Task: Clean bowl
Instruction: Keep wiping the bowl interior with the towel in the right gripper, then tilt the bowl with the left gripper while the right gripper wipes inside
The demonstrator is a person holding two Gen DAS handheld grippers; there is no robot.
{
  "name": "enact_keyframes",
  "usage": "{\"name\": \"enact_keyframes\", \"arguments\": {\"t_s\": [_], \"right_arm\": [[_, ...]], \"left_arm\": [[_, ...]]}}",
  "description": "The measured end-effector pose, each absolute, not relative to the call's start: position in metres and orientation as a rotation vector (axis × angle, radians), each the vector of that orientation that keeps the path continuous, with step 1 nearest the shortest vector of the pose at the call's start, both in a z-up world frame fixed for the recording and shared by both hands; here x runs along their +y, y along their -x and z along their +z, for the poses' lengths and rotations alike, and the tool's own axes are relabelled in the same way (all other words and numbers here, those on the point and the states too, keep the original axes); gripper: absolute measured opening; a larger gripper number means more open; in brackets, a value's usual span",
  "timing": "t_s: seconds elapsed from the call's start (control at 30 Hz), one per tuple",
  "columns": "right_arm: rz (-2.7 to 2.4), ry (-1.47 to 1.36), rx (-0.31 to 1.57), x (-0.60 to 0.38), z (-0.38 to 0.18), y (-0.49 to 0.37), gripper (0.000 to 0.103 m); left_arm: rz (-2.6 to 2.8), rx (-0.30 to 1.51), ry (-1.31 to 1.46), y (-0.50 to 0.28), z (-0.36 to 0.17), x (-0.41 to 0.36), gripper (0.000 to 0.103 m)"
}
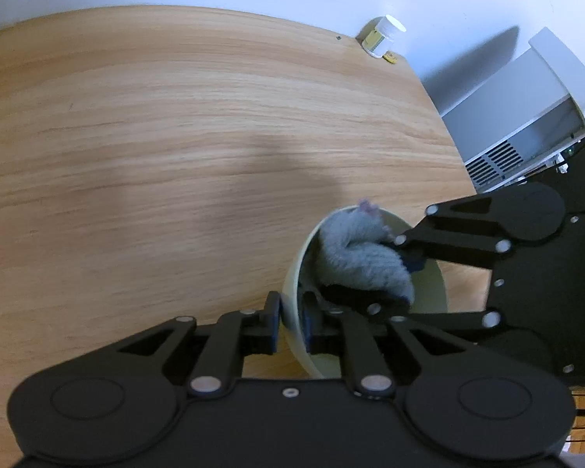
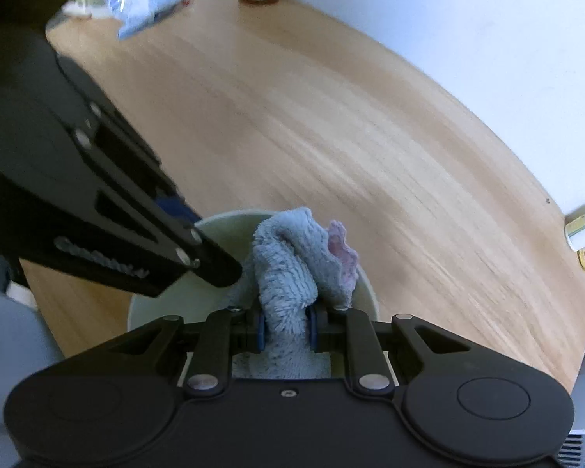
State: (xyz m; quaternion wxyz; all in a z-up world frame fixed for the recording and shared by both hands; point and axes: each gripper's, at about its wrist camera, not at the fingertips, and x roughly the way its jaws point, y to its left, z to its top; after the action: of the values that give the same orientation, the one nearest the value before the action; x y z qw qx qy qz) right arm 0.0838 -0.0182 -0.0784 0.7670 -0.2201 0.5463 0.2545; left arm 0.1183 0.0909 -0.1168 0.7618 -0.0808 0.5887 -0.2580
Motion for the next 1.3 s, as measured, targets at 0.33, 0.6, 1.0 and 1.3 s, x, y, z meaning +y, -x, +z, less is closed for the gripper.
{"name": "enact_keyframes", "arguments": {"t_s": [0.33,0.6,1.0,1.3], "right_arm": [[0.619,0.521,1.246,-0.032,-0.048,-0.081,0.022],[0.599,0.687,1.263,-0.030,-0.044,-0.070,0.021],[0.647,0.654,1.317,-0.022,-0.067,-0.073,0.023],[0.690,0.423,1.314,-0.041,-0.046,-0.078,0.023]], "left_arm": [[-0.539,1.292,0.171,-0.123,-0.115,0.084,0.009],[-0.574,1.291,0.136,-0.123,-0.115,0.081,0.010],[-0.560,1.310,0.183,-0.126,-0.118,0.083,0.009],[-0.539,1.312,0.209,-0.128,-0.119,0.084,0.009]]}}
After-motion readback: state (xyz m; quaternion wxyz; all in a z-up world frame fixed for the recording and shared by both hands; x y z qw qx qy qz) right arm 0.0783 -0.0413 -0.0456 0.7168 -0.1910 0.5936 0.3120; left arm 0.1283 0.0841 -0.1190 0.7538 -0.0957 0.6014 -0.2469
